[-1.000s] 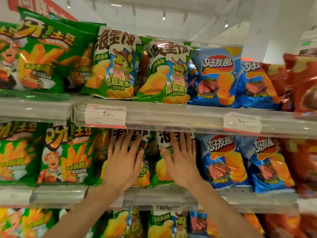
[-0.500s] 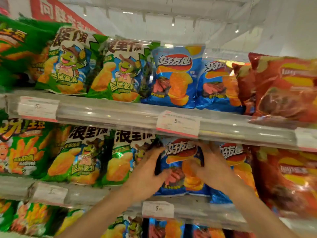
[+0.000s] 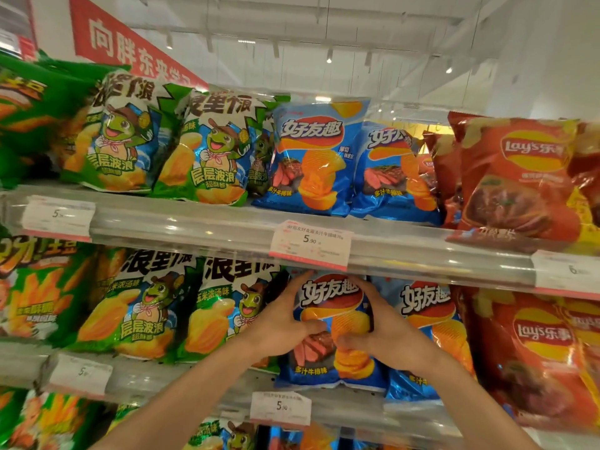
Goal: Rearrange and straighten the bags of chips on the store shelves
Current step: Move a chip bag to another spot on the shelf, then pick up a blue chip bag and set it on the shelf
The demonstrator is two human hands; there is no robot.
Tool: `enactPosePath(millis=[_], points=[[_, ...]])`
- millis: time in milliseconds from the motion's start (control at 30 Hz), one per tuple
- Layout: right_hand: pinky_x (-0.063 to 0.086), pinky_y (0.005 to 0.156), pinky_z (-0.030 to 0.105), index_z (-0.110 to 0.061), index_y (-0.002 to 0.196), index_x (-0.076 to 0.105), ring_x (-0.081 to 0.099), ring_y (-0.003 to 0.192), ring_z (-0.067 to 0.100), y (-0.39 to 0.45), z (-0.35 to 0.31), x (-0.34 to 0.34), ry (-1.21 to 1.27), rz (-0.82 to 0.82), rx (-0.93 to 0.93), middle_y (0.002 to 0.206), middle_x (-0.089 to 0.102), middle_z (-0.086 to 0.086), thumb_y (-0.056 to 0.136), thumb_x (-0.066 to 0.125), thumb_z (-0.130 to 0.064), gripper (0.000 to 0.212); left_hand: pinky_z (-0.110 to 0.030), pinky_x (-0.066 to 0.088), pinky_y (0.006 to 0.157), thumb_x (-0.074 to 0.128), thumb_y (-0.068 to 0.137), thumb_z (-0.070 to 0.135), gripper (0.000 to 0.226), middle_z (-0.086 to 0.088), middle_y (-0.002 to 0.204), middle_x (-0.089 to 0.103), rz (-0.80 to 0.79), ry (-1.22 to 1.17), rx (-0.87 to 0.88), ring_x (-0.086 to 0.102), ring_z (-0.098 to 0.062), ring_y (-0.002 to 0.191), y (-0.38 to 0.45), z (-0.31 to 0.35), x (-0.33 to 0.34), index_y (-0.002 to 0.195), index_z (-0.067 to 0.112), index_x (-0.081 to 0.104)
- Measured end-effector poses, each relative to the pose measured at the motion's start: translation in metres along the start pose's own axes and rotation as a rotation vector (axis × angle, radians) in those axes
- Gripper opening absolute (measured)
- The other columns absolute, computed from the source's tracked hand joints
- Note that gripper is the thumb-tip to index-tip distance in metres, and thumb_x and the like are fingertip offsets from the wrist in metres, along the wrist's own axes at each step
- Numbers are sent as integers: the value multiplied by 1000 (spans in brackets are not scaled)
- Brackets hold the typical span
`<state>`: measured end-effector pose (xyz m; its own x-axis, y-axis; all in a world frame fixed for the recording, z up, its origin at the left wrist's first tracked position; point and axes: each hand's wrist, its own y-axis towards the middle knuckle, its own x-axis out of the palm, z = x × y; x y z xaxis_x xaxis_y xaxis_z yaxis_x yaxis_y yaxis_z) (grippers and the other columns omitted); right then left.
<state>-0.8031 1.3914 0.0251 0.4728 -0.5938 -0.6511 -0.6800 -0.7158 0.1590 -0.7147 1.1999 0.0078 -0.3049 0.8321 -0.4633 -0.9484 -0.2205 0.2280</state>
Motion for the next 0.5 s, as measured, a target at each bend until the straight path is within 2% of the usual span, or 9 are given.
enactPosePath(millis=[67,167,233,333,500], points=[[46,81,5,-44,150,20,52,116,-4,-1,2,0,18,8,-1,136,47,-20,75,85,-21,101,-10,40,98,79,83,16,90,21,132,54,-14,-24,7,52,2,121,1,-2,-2,150,41,25],[46,81,5,-43,148,22,50,112,-12,-2,5,1,53,14,-8,125,47,-31,77,83,-14,98,-2,44,88,82,79,13,88,26,124,54,-17,-44,4,52,11,113,3,-2,-4,143,43,30],[47,82,6,-42,149,22,51,112,-13,-2,6,3,59,23,-14,125,47,-32,77,83,-14,99,-7,46,89,85,75,11,88,23,123,57,-4,-48,4,54,7,115,6,-4,-5,139,42,33],[47,81,5,-43,149,20,51,112,-11,1,7,6,61,38,-9,132,49,-25,77,83,-16,100,-12,48,92,88,70,8,91,17,123,60,18,-74,-10,56,3,114,10,-5,-6,139,37,36],[38,75,-4,-49,146,10,41,104,-22,6,1,2,15,-9,-9,123,33,-39,75,86,-20,107,-18,49,94,89,67,5,96,10,123,61,24,-96,-30,58,-1,113,10,-6,-9,141,32,34]])
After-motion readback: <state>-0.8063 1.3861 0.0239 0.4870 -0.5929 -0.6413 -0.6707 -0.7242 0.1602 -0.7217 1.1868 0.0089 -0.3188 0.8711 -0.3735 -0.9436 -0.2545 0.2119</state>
